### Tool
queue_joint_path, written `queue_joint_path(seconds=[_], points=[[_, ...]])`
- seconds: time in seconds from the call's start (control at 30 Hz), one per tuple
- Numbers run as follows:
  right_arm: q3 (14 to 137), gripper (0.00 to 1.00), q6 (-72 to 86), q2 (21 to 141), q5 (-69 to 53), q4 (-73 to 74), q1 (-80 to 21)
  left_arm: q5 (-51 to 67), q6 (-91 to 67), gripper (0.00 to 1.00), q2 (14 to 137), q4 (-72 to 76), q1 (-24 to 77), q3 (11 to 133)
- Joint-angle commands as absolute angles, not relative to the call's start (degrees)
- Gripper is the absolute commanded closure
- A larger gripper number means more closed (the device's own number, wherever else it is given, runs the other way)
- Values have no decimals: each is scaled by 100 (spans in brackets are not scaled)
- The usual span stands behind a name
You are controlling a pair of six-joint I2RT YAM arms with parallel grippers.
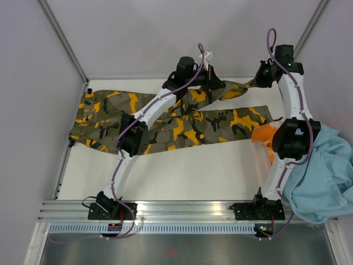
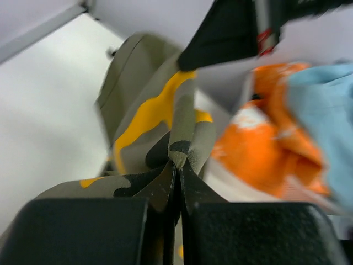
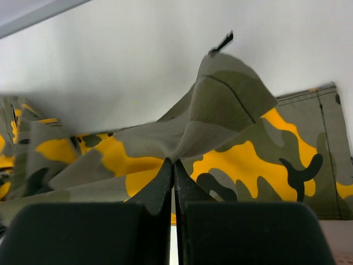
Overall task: Fold and stack the trousers
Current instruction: Flatten the trousers out
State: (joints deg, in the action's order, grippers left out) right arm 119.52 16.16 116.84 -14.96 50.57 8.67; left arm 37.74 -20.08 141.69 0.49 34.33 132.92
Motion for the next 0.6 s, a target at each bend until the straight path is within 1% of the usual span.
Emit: queue_joint_path(seconds=[0.0,0.03,0.13,0.27,0.33,0.37,0.4,0.47,0.5,0.53,0.57], points=[[11883,100,844,11162,-301,5160,1028,4420,-3635,98,13701,-563,2875,13649],[11918,100,783,11214,-194,5159,1037,4447,-4126,98,13815,-310,2700,13771],[12304,100,791,11643,-88,5256,1046,4210,-4437,98,14597,-318,2488,14324],[12814,100,1036,12286,-395,5090,1055,4113,-4983,98,15169,184,2514,14353],[13147,100,1142,12707,-579,4984,1046,3825,-5097,98,15398,159,2540,14353],[13540,100,1160,12909,-641,4992,1055,3710,-5132,98,15477,54,2531,14353],[13770,100,1195,13329,-650,5027,1046,3552,-5194,98,15556,35,2523,14353],[14157,98,1230,13718,-676,5071,1063,3147,-5431,98,15758,53,2496,14291],[14255,89,1239,13946,-703,5028,1072,2885,-5623,98,15828,79,2487,14282],[14230,77,1213,14000,-738,4949,1081,2752,-5703,98,15881,166,2487,14282],[14169,44,1187,14010,-799,4792,1081,2620,-5782,98,15969,280,2496,14274]])
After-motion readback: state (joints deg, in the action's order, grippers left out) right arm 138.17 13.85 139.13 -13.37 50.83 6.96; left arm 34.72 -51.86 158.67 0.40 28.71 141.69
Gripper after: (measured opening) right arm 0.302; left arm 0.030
